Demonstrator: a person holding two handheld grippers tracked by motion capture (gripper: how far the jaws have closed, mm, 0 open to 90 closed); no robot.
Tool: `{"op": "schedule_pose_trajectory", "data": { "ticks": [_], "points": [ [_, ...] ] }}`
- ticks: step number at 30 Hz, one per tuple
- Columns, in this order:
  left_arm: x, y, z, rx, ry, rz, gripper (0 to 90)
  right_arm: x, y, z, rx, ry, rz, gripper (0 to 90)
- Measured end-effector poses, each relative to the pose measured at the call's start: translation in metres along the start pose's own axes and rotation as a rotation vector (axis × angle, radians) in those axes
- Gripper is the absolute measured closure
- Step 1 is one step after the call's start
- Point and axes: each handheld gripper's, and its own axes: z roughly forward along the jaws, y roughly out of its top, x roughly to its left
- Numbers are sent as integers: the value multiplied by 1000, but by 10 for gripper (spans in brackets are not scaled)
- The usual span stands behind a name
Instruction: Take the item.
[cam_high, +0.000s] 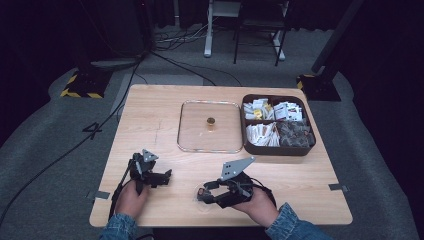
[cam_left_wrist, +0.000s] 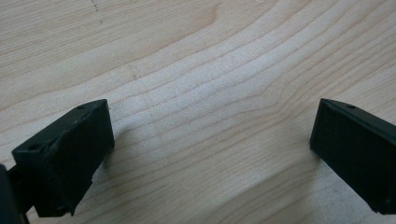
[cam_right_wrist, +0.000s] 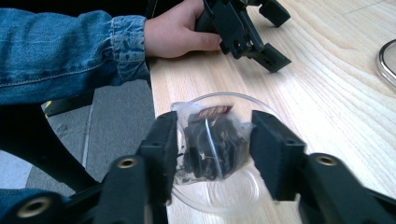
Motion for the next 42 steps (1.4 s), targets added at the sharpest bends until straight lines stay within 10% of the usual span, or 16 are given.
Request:
{"op": "schedule_pose_trajectory", "data": {
  "ticks": [14, 26, 42],
  "points": [
    [0, 0, 0, 0, 0, 0, 0, 2, 7, -16, -62, -18, -16, 435],
    [0, 0, 0, -1, 0, 1, 0, -3, 5, -71, -118, -144, -44, 292],
    [0, 0, 0, 0, 0, 1, 0, -32, -25, -128, -160, -332, 67, 147]
  ]
}}
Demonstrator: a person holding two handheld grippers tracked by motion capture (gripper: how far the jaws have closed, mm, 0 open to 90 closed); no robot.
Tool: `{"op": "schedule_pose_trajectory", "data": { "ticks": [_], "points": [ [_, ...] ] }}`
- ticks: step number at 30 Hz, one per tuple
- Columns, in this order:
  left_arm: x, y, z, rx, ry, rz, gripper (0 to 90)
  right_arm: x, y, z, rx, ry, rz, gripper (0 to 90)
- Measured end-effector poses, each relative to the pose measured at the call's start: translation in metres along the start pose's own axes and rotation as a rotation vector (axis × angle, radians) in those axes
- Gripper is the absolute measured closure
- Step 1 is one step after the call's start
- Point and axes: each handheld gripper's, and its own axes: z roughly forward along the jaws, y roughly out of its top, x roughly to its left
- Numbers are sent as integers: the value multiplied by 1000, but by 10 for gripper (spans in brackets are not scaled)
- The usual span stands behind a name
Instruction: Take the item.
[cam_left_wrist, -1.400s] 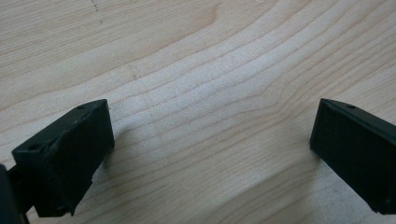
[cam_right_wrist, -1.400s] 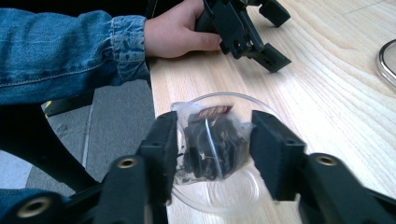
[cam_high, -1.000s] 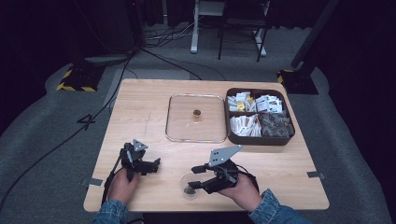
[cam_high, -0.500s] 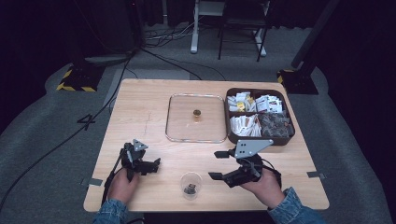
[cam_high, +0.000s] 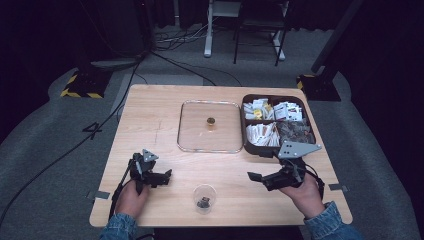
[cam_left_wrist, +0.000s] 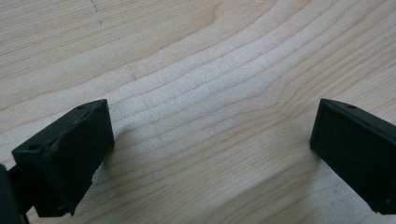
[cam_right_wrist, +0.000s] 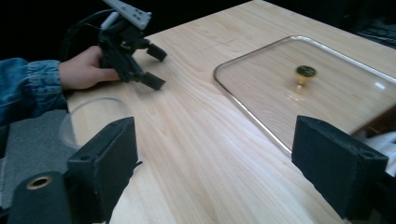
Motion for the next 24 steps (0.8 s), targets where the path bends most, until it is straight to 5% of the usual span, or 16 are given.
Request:
{"op": "schedule_pose_trajectory", "data": {
  "ticks": [12, 24],
  "points": [
    [0, 0, 0, 0, 0, 0, 0, -39, -28, -22, 22, -102, 62, 149],
    [0, 0, 0, 0, 0, 0, 0, -64, -64, -23, 47, -182, 121, 152]
  ]
}}
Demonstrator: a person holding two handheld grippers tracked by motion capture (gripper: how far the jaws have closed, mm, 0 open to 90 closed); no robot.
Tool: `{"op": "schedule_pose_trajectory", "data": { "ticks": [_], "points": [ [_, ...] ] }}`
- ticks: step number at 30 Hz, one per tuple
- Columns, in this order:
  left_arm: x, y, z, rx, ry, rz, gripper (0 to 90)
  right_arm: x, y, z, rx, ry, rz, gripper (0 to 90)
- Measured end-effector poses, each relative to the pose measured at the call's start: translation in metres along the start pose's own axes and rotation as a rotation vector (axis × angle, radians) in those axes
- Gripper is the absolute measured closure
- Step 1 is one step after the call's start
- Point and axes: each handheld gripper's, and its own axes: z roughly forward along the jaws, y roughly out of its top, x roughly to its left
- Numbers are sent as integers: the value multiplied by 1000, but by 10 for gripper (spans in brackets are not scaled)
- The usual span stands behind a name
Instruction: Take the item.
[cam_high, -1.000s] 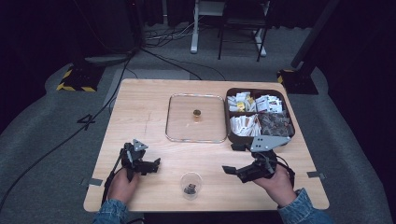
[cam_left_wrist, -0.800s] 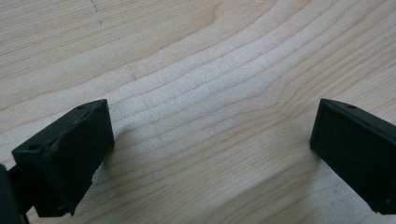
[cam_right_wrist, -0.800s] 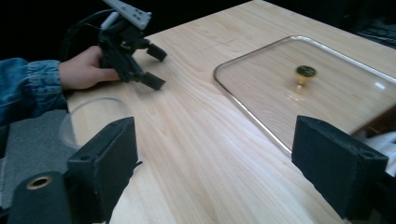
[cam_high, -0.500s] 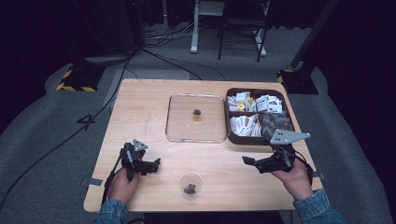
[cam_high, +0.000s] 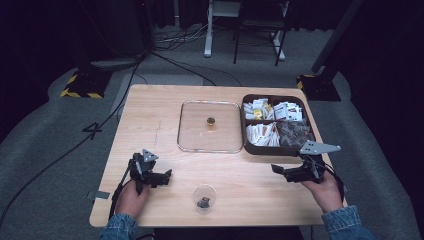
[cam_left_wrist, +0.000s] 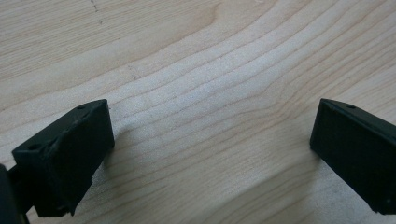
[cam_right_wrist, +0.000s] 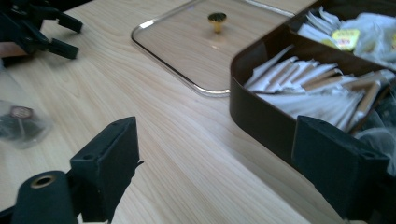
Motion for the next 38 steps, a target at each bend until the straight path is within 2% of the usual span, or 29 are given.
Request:
{"op": "schedule_pose_trajectory", "data": {
  "ticks": [3, 4, 8, 12, 17, 20, 21, 29, 38],
  "points": [
    [0, 0, 0, 0, 0, 0, 0, -6, -10, 3, 18, -24, 8, 152],
    [0, 0, 0, 0, 0, 0, 0, -9, -18, 6, 40, -41, 15, 152],
    [0, 0, 0, 0, 0, 0, 0, -14, -28, 10, 59, -55, 34, 152],
    [0, 0, 0, 0, 0, 0, 0, -20, -46, 17, 81, -79, 66, 152],
    [0, 0, 0, 0, 0, 0, 0, -24, -62, 21, 115, -118, 70, 152],
    [0, 0, 0, 0, 0, 0, 0, -25, -67, 23, 125, -122, 76, 152],
    [0, 0, 0, 0, 0, 0, 0, -25, -71, 25, 131, -135, 65, 152],
    [0, 0, 0, 0, 0, 0, 0, -22, -77, 31, 153, -163, 15, 146],
    [0, 0, 0, 0, 0, 0, 0, -22, -77, 31, 159, -162, 11, 126]
  ]
}}
